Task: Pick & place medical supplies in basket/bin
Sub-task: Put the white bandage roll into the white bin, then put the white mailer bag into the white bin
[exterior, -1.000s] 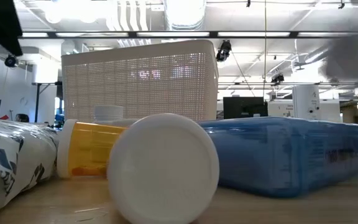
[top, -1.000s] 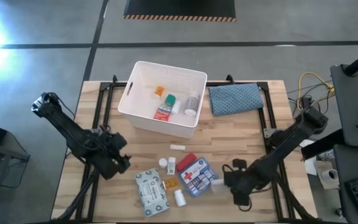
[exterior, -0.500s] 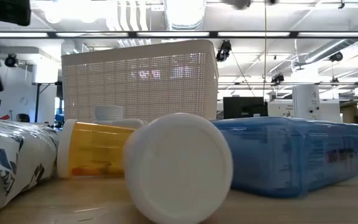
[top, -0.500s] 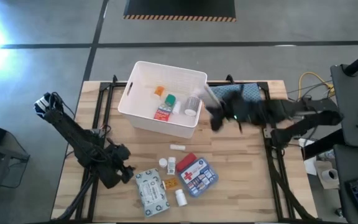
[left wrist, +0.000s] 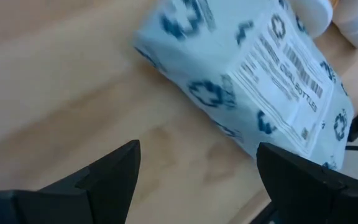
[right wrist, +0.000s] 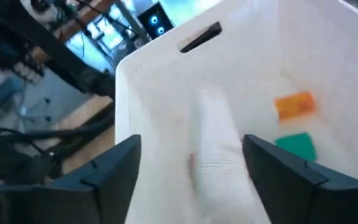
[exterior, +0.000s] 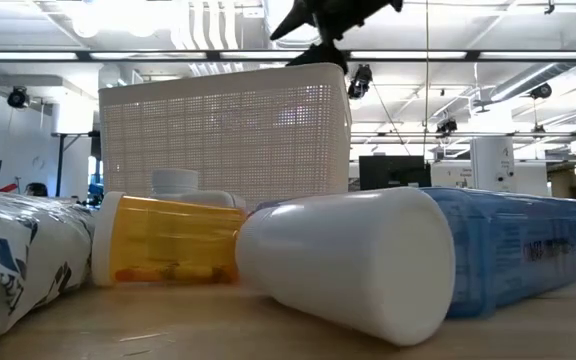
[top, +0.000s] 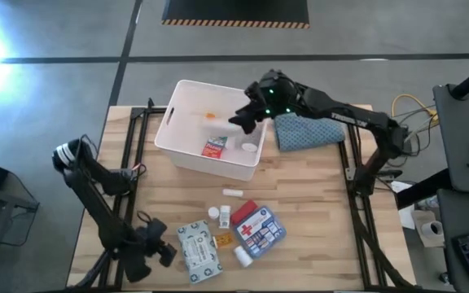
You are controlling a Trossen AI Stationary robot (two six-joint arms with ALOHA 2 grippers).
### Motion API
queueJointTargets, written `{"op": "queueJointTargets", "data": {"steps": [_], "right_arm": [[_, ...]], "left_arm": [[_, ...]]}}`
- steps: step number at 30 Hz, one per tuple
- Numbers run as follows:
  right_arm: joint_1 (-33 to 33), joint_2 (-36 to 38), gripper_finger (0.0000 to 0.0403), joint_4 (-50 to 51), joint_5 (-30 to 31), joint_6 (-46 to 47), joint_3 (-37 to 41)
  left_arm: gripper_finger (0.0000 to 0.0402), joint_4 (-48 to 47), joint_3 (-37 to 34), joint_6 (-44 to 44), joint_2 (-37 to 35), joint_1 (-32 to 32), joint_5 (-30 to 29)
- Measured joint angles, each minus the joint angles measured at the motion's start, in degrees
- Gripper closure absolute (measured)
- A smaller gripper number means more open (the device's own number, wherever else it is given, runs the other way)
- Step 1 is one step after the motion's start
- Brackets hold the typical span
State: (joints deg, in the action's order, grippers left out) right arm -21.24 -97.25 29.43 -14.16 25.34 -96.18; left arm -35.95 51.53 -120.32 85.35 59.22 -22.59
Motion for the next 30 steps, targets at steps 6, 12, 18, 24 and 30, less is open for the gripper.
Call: {"op": "queueJointTargets", "data": {"steps": [6, 12, 18, 24, 30], "right_arm": [[1.95, -0.82, 0.0086, 17.31, 4.36, -11.28, -8.16], [9.18, 2.11, 0.0072, 32.73, 7.65, -16.82, -11.28], [17.46, 3.26, 0.0073, 33.69, 0.4, -0.87, -5.11], [24.32, 3.27, 0.0076, 19.9, -0.06, 17.26, 6.07], [30.05, 2.84, 0.0078, -2.43, 0.5, 27.69, 16.87]], "left_arm": [[0.0103, 0.87, 6.51, -5.4, 8.03, -0.13, -2.86], [0.0103, 1.21, 8.44, -6.83, 9.76, -1.39, -9.96], [0.0103, 11.77, 2.13, -6.79, 9.47, -2.64, -10.47], [0.0103, 19.26, -1.23, -7.72, 8.98, -1.51, -10.53], [0.0103, 19.44, -2.17, -7.33, 9.1, -1.01, -10.53]]}}
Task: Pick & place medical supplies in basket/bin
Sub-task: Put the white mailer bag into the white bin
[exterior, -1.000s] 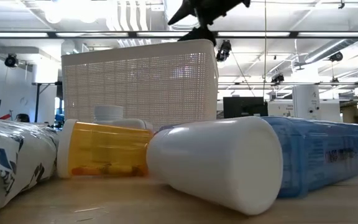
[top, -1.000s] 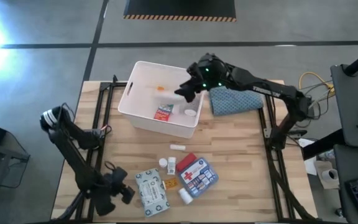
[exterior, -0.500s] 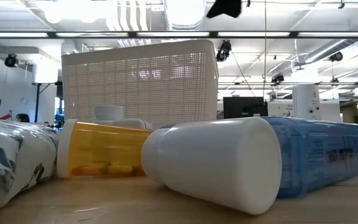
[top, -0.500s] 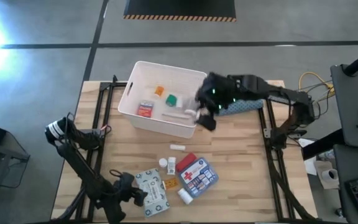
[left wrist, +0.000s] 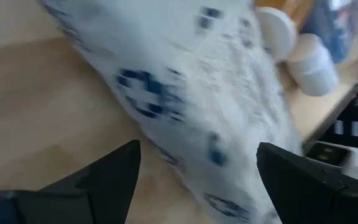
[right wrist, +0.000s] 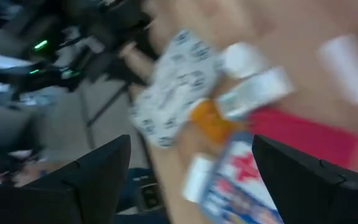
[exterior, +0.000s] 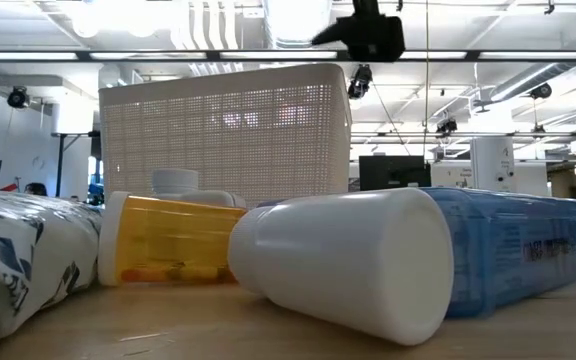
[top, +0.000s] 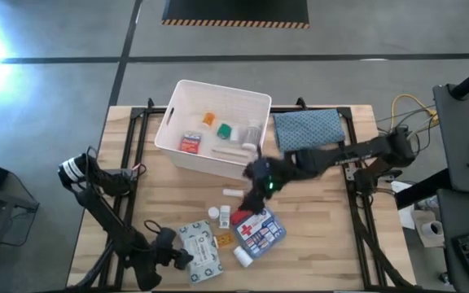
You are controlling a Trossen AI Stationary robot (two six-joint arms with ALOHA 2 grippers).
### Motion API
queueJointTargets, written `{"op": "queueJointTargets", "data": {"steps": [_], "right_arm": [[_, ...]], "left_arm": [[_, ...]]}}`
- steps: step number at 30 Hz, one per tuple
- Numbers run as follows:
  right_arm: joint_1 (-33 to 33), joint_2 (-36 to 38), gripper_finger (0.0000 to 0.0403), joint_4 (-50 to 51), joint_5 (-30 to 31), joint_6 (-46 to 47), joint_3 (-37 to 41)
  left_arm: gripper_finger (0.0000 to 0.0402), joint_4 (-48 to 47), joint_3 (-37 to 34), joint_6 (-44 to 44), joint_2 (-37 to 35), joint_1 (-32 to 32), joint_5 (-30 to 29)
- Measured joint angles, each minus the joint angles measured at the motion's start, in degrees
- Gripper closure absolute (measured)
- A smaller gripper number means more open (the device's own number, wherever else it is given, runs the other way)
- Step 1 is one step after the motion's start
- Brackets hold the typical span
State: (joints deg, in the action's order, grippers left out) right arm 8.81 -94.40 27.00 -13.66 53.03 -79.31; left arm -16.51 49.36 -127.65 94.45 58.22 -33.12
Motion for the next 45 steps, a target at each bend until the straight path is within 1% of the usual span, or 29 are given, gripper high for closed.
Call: {"op": "queueJointTargets", "data": {"steps": [2, 3, 5, 9, 11, 15, 16, 21, 25, 31, 33, 36, 38, 40, 41, 45], "right_arm": [[1.12, -1.38, 0.0078, -6.65, -0.86, 3.15, 2.89], [1.44, -2.52, 0.0078, -9.34, -1.63, 4.66, 4.12], [1.69, -5.26, 0.0078, -15.23, -3.57, 7.76, 5.52], [2.86, -10.64, 0.0078, -22.07, -5.78, 11.42, 5.98], [3.23, -12.66, 0.0078, -22.99, -7.28, 12.29, 4.91], [3.2, -16.69, 0.0078, -23.26, -8.84, 11.15, 2.1], [3.18, -17.77, 0.0078, -23.31, -9.01, 10.87, 1.35], [3.7, -23.82, 0.0079, -23.19, -10.76, 10.2, -3.08], [4.58, -27.36, 0.0079, -22.9, -11.7, 10.16, -5.1], [4.97, -28.68, 0.0079, -23.23, -11.55, 10.17, -4.85], [4.91, -28.7, 0.0079, -23.2, -11.04, 9.62, -4.57], [4.95, -28.73, 0.0079, -23.14, -10.42, 8.58, -4.42], [4.95, -28.9, 0.0079, -23.14, -10.42, 8.3, -4.41], [4.96, -29.1, 0.0079, -23.18, -10.39, 8.33, -4.39], [5.11, -29.12, 0.0079, -23.16, -10.39, 8.25, -4.32], [5.3, -29.14, 0.0079, -22.99, -10.22, 7.07, -4.15]], "left_arm": [[0.0103, 0.77, -1.48, 0.02, 0.03, 0.0, -0.17], [0.0103, 2.63, -2.49, 0.03, 0.07, 0.01, -0.37], [0.0103, 8.9, -5.28, 0.03, 0.04, 0.0, -1.24], [0.0103, 21.92, -10.91, 0.03, -0.08, 0.0, -4.13], [0.0103, 24.08, -11.95, -0.13, 0.02, -0.26, -5.5], [0.0103, 23.9, -12.02, 0.59, 0.05, -2.77, -7.14], [0.0103, 23.62, -11.96, 1.8, 0.07, -3.59, -7.96], [0.0103, 24.55, -11.43, 7.79, 0.07, -7.81, -7.98], [0.0103, 25.22, -10.0, 11.38, 0.09, -9.63, -7.93], [0.0103, 26.68, -8.36, 16.26, 0.13, -11.07, -7.87], [0.0103, 28.76, -8.02, 17.39, 0.71, -11.55, -7.74], [0.0103, 34.4, -7.75, 20.73, 2.81, -12.69, -6.06], [0.0103, 36.79, -6.98, 22.66, 4.96, -13.82, -2.25], [0.0103, 37.14, -5.54, 23.49, 7.33, -15.1, 2.1], [0.0103, 37.18, -4.82, 23.91, 8.39, -15.56, 3.25], [0.0103, 36.8, -3.23, 25.05, 10.1, -16.63, 3.96]]}}
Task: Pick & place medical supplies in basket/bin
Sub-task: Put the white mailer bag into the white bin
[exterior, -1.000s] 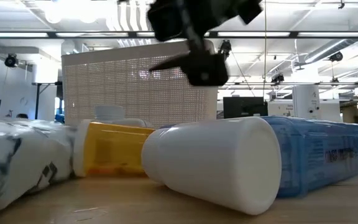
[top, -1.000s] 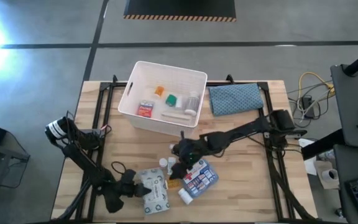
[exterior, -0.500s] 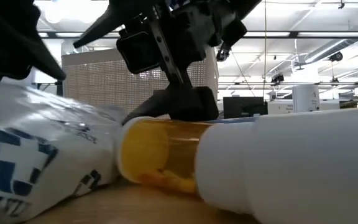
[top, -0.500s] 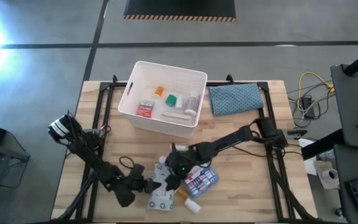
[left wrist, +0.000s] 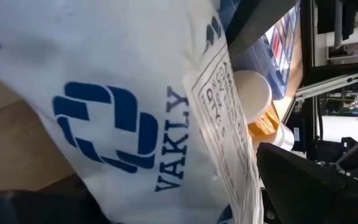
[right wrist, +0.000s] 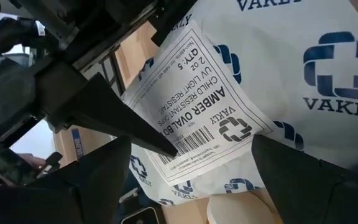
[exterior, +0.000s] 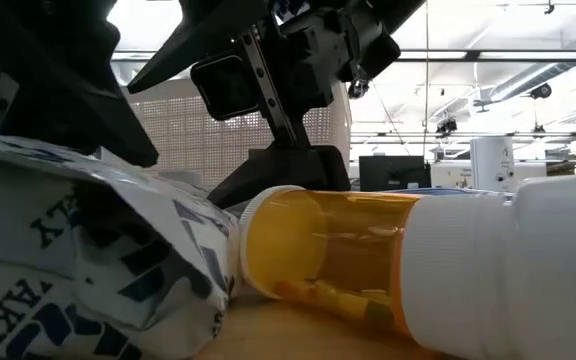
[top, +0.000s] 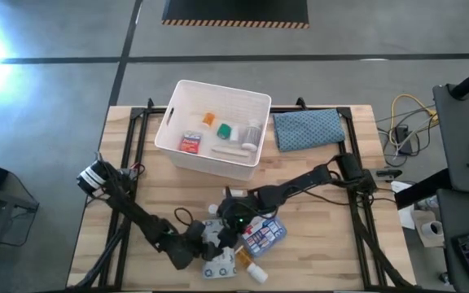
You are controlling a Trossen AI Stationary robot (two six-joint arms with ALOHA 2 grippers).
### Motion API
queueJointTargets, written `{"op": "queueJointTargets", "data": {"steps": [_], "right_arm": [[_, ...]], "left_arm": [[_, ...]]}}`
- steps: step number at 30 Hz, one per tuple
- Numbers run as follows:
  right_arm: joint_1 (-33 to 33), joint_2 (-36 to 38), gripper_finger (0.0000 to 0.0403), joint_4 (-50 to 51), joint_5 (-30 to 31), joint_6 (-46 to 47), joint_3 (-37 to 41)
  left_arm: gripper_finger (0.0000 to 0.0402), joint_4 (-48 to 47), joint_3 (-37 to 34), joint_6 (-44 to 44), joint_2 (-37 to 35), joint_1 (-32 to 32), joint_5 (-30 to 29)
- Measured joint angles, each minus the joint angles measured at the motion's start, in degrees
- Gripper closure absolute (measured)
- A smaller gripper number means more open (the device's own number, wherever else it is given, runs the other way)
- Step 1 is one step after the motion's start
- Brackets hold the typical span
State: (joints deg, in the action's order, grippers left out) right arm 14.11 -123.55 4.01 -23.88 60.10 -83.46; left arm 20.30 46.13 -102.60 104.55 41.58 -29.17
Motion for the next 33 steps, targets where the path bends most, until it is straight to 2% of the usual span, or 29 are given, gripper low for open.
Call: {"op": "queueJointTargets", "data": {"steps": [5, 8, 12, 16, 19, 23, 25, 26, 28, 31, 33], "right_arm": [[-0.08, 1.37, 0.0079, 0.6, -0.03, -2.21, 0.31], [-0.64, 4.46, 0.0079, 1.6, 2.26, -5.21, 0.57], [-2.17, 12.51, 0.0079, 2.6, 6.39, -9.66, 0.31], [-4.08, 21.97, 0.0079, 6.9, 12.84, -15.84, 0.36], [-5.12, 31.56, 0.0079, 10.13, 22.09, -22.33, 0.33], [-4.33, 43.41, 0.0079, 17.49, 39.47, -27.66, 0.11], [-3.81, 47.25, 0.0078, 21.14, 44.57, -27.35, 0.2], [-3.81, 48.68, 0.0078, 22.76, 45.67, -27.04, 0.22], [-3.89, 50.62, 0.0078, 25.56, 46.49, -26.03, 0.22], [-3.93, 51.17, 0.0078, 32.09, 46.0, -23.62, 0.21], [-3.82, 50.24, 0.0078, 37.65, 43.63, -20.64, 0.27]], "left_arm": [[0.0123, -1.89, -0.46, 3.28, -2.94, -0.12, 0.16], [0.0171, -6.92, -0.35, 4.12, -6.33, 0.05, -0.03], [0.025, -13.61, -0.35, 6.36, -12.48, 0.09, -1.14], [0.025, -19.63, -0.16, 10.21, -24.18, 0.15, -3.4], [0.025, -22.9, 2.11, 18.51, -34.58, 0.53, -11.55], [0.0247, -25.25, 6.71, 40.04, -46.82, -1.67, -34.32], [0.0223, -26.97, 8.26, 53.01, -51.27, -6.76, -40.48], [0.021, -27.22, 8.69, 58.01, -53.34, -10.89, -39.58], [0.0189, -27.08, 9.35, 63.5, -56.13, -22.52, -31.73], [0.0175, -27.48, 9.31, 64.25, -57.48, -42.7, -14.79], [0.017, -27.47, 9.09, 61.42, -56.72, -55.02, -1.5]]}}
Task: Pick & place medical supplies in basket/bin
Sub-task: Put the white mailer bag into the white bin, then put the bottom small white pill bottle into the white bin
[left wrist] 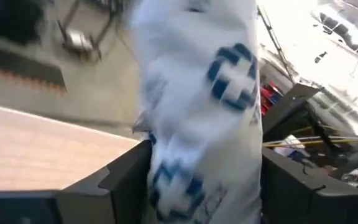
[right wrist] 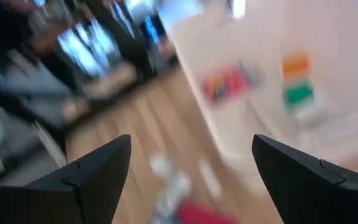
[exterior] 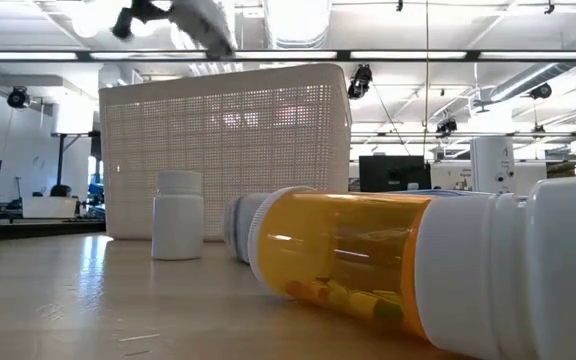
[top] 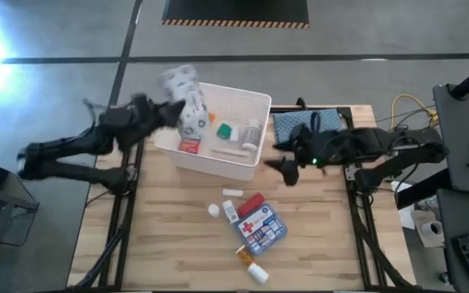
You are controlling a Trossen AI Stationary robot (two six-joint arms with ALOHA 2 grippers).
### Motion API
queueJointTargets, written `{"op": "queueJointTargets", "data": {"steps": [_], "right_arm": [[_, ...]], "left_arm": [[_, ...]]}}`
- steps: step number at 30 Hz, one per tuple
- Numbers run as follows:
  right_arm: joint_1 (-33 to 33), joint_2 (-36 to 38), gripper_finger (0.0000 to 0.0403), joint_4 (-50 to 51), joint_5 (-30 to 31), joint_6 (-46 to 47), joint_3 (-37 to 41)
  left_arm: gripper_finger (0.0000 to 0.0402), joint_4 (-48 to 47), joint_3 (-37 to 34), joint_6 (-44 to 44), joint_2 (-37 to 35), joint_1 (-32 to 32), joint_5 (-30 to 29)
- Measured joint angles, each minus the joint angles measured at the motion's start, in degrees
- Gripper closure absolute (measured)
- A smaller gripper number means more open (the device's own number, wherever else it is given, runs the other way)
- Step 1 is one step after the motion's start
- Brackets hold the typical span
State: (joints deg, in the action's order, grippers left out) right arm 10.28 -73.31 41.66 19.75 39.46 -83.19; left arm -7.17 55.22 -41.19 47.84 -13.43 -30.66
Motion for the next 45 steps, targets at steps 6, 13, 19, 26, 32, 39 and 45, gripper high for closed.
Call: {"op": "queueJointTargets", "data": {"steps": [6, 13, 19, 26, 32, 39, 45], "right_arm": [[2.5, -1.82, 0.0078, 11.47, -1.54, 5.44, 0.08], [5.46, -5.53, 0.0078, 21.48, -2.53, 6.63, 0.11], [10.19, -9.52, 0.0078, 25.66, -13.08, 0.13, 3.29], [20.07, -13.86, 0.0078, 20.07, -18.32, 1.98, 11.94], [25.27, -17.19, 0.0079, 6.09, -18.23, 3.06, 16.43], [30.13, -22.08, 0.008, -10.3, -22.1, 13.54, 17.87], [31.1, -31.39, 0.0081, -16.81, -22.93, 30.34, 11.71]], "left_arm": [[0.0157, -0.54, 0.6, -11.78, 6.45, -20.92, 34.46], [0.0155, -16.91, 10.11, -0.93, 6.82, -17.65, 29.82], [0.0157, -43.72, 22.84, 1.93, 7.13, -7.37, 27.19], [0.0177, -45.74, 20.2, -7.84, 8.18, 26.3, 15.27], [0.0199, -44.0, 14.05, -22.17, 14.04, 51.12, -3.32], [0.0208, -43.98, 11.74, -37.01, 22.69, 60.54, -5.72], [0.0208, -44.03, 11.15, -32.86, 28.17, 61.05, -5.87]]}}
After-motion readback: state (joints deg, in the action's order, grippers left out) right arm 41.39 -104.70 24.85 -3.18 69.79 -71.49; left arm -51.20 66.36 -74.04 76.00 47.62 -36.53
